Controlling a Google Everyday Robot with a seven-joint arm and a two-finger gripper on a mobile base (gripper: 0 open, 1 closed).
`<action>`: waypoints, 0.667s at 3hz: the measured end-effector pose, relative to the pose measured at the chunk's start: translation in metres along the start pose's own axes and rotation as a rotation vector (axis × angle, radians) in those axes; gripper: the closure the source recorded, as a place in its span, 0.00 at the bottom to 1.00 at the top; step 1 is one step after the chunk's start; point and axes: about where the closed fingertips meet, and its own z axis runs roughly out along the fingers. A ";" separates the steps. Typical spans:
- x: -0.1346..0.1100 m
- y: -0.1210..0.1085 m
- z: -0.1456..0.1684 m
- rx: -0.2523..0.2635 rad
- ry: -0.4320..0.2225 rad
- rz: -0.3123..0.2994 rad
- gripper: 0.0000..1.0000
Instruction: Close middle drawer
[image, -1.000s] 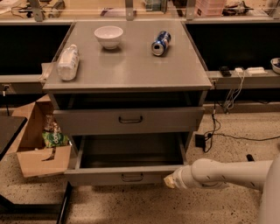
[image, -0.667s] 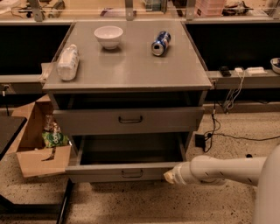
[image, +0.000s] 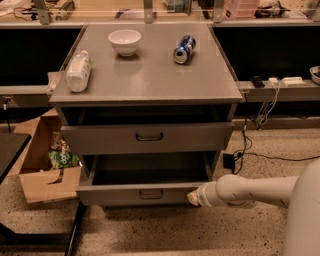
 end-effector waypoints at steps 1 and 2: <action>-0.012 -0.009 0.005 0.017 -0.014 0.005 1.00; -0.024 -0.018 0.010 0.029 -0.027 0.005 1.00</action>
Offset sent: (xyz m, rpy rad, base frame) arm 0.1101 -0.0094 0.0046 -0.0140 -0.0925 -0.0741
